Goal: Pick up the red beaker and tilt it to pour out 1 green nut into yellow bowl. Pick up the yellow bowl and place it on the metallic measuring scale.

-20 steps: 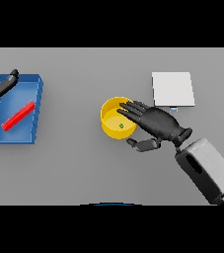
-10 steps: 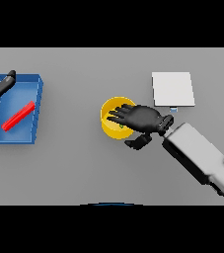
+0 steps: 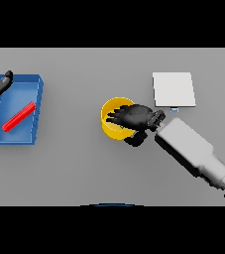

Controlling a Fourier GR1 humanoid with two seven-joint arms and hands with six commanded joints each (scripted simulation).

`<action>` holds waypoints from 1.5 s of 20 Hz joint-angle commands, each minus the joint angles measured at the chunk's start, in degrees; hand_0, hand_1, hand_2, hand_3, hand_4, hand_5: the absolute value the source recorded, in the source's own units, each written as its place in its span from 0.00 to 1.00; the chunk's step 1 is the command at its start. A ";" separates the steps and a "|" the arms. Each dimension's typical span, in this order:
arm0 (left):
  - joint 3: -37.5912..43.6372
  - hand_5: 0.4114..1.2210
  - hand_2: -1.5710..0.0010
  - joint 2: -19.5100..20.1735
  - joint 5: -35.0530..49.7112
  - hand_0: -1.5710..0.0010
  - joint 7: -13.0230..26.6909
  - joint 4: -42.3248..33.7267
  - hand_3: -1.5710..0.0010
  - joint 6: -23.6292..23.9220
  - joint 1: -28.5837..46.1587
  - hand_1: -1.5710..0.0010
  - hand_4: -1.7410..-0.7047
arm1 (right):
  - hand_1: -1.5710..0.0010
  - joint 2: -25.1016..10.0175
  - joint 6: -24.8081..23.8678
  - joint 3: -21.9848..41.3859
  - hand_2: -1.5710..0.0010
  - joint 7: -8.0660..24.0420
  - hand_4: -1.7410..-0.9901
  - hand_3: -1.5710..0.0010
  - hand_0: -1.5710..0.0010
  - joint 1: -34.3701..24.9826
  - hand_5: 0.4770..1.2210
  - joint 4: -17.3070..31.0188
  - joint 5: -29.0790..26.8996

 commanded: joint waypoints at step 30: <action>-0.62 0.34 1.00 0.36 -0.45 1.00 0.61 -0.22 1.00 -1.19 -0.45 1.00 0.99 | 0.00 -6.24 3.85 -8.61 0.07 4.16 0.00 0.25 0.00 -0.35 1.00 -10.32 -5.51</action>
